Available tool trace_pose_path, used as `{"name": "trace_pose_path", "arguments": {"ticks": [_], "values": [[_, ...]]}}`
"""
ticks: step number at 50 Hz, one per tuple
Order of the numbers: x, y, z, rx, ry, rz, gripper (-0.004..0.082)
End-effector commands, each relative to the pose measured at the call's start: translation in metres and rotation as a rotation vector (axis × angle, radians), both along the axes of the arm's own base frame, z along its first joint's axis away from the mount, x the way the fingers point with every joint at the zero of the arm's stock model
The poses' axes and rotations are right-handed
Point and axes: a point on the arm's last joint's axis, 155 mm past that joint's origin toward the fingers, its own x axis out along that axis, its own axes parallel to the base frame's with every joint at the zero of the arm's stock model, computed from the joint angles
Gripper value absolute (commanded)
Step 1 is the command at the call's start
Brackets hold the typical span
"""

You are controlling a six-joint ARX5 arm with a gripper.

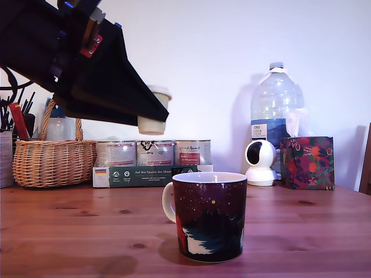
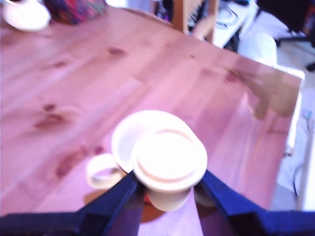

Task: Pick up the coffee capsules from the table one by one and drop them inside the nearest coffee cup

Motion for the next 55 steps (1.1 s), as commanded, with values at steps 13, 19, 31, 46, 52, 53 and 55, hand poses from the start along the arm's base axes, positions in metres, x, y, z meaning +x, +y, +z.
{"name": "trace_pose_path", "arguments": {"ticks": [13,19,31,46,52,53,55], "values": [[-0.003,0.002,-0.004,0.001,0.007,0.000,0.0195],[-0.001,0.000,0.002,-0.002,0.000,-0.002,0.0195],[0.001,-0.002,0.009,0.075,0.028,-0.025,0.0195],[0.010,-0.014,0.001,0.196,0.080,-0.067,0.0195],[0.016,-0.019,0.000,0.246,0.104,-0.074,0.0195],[0.016,-0.020,0.000,0.256,0.107,-0.076,0.0195],[0.019,-0.021,-0.001,0.279,0.111,-0.073,0.0195]]}}
